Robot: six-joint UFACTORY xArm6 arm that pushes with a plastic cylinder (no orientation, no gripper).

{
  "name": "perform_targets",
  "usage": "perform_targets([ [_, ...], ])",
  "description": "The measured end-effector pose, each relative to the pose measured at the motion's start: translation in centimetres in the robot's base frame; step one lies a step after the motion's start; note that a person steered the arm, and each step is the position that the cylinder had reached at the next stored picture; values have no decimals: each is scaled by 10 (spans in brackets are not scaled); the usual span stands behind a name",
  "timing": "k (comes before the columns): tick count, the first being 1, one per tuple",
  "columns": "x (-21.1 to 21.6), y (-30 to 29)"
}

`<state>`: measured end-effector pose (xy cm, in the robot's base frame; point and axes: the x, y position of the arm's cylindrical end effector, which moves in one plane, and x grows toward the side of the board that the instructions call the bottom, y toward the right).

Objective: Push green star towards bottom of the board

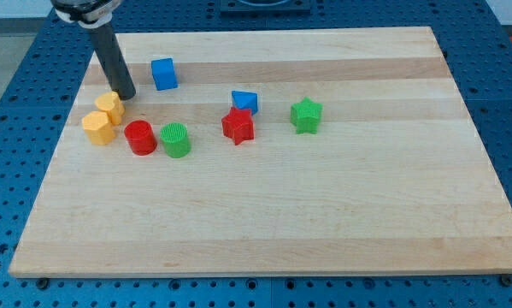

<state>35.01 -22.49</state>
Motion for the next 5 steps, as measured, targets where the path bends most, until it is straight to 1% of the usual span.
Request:
perform_targets([
  [1,6,-6],
  [2,-2,-1],
  [3,-12,22],
  [4,-13,47],
  [5,-34,97],
])
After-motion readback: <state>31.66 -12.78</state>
